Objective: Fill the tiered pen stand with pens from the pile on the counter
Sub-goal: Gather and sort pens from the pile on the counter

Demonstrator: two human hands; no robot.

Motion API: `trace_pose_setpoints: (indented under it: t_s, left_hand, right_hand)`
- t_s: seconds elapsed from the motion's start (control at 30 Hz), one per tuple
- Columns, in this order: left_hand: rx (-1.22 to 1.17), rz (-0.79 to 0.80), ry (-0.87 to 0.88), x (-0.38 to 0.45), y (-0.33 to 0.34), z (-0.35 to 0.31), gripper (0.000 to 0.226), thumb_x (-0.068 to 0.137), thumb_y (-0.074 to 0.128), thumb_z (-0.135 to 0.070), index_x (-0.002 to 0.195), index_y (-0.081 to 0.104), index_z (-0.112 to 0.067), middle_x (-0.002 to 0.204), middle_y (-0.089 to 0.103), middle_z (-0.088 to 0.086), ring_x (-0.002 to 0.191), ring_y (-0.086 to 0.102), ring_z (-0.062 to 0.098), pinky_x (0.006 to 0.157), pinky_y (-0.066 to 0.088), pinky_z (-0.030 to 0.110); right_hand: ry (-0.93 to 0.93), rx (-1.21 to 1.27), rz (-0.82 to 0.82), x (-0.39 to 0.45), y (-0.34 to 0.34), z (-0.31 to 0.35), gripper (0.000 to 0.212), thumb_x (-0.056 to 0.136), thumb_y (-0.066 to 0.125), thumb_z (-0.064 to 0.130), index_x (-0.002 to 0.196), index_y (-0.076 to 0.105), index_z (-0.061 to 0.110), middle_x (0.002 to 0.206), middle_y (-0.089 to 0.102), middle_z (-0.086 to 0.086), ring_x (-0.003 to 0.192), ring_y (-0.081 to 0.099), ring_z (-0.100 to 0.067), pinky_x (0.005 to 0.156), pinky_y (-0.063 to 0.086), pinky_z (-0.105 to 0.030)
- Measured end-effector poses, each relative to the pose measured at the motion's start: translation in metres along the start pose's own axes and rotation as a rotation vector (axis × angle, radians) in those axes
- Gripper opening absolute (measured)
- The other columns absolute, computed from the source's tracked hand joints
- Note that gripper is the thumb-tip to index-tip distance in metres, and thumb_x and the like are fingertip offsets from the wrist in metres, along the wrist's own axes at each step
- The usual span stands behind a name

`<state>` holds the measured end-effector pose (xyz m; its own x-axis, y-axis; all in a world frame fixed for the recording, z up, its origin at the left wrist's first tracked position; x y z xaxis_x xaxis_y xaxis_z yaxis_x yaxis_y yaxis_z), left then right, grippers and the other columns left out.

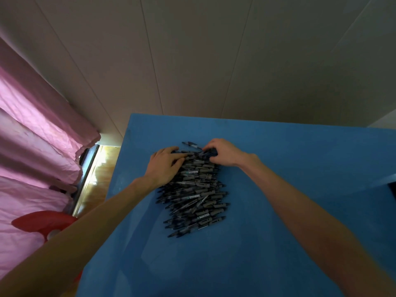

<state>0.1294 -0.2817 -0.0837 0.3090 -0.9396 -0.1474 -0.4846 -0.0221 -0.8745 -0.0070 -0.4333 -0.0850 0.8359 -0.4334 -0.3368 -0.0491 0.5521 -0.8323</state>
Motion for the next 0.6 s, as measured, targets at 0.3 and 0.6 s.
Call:
trace_pose_setpoints:
  t_s: [0.3, 0.6]
  left_hand:
    - [-0.046, -0.118, 0.08, 0.012, -0.019, -0.009, 0.013, 0.092, 0.072, -0.038, 0.099, 0.081, -0.032, 0.113, 0.074, -0.01, 0.106, 0.066, 0.016, 0.107, 0.041, 0.054]
    - [-0.033, -0.082, 0.251, 0.024, -0.018, -0.056, 0.013, 0.093, 0.074, -0.027, 0.099, 0.082, -0.019, 0.117, 0.073, 0.0, 0.108, 0.064, 0.021, 0.093, 0.046, 0.032]
  right_hand:
    - [-0.002, 0.007, -0.06, -0.01, -0.013, -0.016, 0.035, 0.093, 0.074, 0.03, 0.125, 0.069, 0.017, 0.119, 0.067, -0.002, 0.106, 0.061, -0.017, 0.091, 0.05, -0.031]
    - [0.043, 0.033, -0.149, -0.014, -0.017, -0.026, 0.017, 0.095, 0.07, 0.022, 0.112, 0.074, 0.019, 0.11, 0.073, 0.002, 0.092, 0.062, -0.011, 0.086, 0.054, -0.031]
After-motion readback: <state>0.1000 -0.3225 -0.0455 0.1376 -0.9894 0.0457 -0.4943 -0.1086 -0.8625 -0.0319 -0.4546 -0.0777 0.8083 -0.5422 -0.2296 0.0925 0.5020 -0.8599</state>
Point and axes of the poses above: each hand's wrist, its own x-axis towards the middle knuckle, its own y-axis out of the palm, z = x × y, the point moved 8 cm from there along x, towards the middle knuckle
